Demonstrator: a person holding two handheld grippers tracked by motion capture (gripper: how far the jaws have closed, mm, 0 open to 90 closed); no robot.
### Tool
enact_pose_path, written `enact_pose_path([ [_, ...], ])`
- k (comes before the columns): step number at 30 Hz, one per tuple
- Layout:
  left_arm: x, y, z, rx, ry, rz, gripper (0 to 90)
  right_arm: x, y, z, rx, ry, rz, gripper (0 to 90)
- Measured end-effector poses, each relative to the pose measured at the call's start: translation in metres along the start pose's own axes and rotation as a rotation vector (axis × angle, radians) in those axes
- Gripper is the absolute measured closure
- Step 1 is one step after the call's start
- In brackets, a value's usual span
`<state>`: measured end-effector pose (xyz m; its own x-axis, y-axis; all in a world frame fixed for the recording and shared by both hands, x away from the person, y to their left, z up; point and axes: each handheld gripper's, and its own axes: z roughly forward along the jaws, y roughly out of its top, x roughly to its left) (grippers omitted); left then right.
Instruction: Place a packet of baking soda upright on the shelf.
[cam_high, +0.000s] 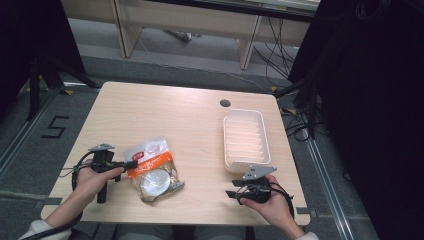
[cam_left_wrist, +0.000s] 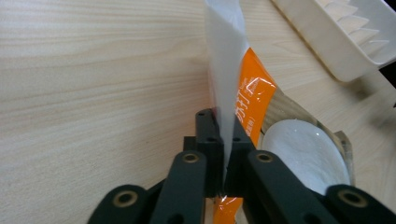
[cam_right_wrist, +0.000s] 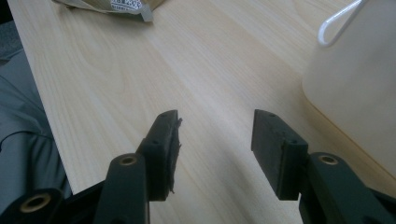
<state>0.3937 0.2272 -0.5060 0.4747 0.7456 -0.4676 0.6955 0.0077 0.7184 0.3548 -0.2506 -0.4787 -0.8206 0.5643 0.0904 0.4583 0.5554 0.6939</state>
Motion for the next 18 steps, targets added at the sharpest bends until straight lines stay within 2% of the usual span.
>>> enact_pose_path([
  [2,-0.004,0.002,-0.004,-0.026,-0.023,0.007,88.8,0.0,0.0,0.0,-0.006,-0.005,-0.004,52.1],
  [4,-0.005,0.003,-0.005,-0.035,-0.029,0.013,88.9,0.001,0.0,0.0,-0.008,-0.004,0.008,52.1],
  [5,-0.007,0.004,-0.006,-0.046,-0.037,0.016,88.9,-0.001,0.0,0.0,-0.011,-0.009,-0.007,52.1],
  [8,-0.011,0.004,-0.01,-0.06,-0.073,0.02,89.0,-0.001,0.0,0.0,-0.001,-0.001,0.005,52.2],
  [10,-0.015,0.005,-0.014,-0.069,-0.086,0.023,89.1,-0.002,0.0,0.0,-0.006,-0.004,-0.005,52.5],
  [13,-0.02,0.006,-0.018,-0.085,-0.106,0.045,89.1,0.0,0.0,0.0,-0.004,-0.005,0.001,52.7],
  [15,-0.024,0.005,-0.021,-0.097,-0.125,0.059,89.1,0.0,0.001,0.0,-0.001,-0.019,-0.024,53.4],
  [16,-0.028,0.005,-0.024,-0.106,-0.139,0.072,89.1,0.002,0.003,-0.002,0.003,-0.035,-0.055,54.4],
  [18,-0.03,0.005,-0.025,-0.11,-0.147,0.08,89.1,0.004,0.003,-0.002,-0.002,-0.042,-0.065,54.6],
])
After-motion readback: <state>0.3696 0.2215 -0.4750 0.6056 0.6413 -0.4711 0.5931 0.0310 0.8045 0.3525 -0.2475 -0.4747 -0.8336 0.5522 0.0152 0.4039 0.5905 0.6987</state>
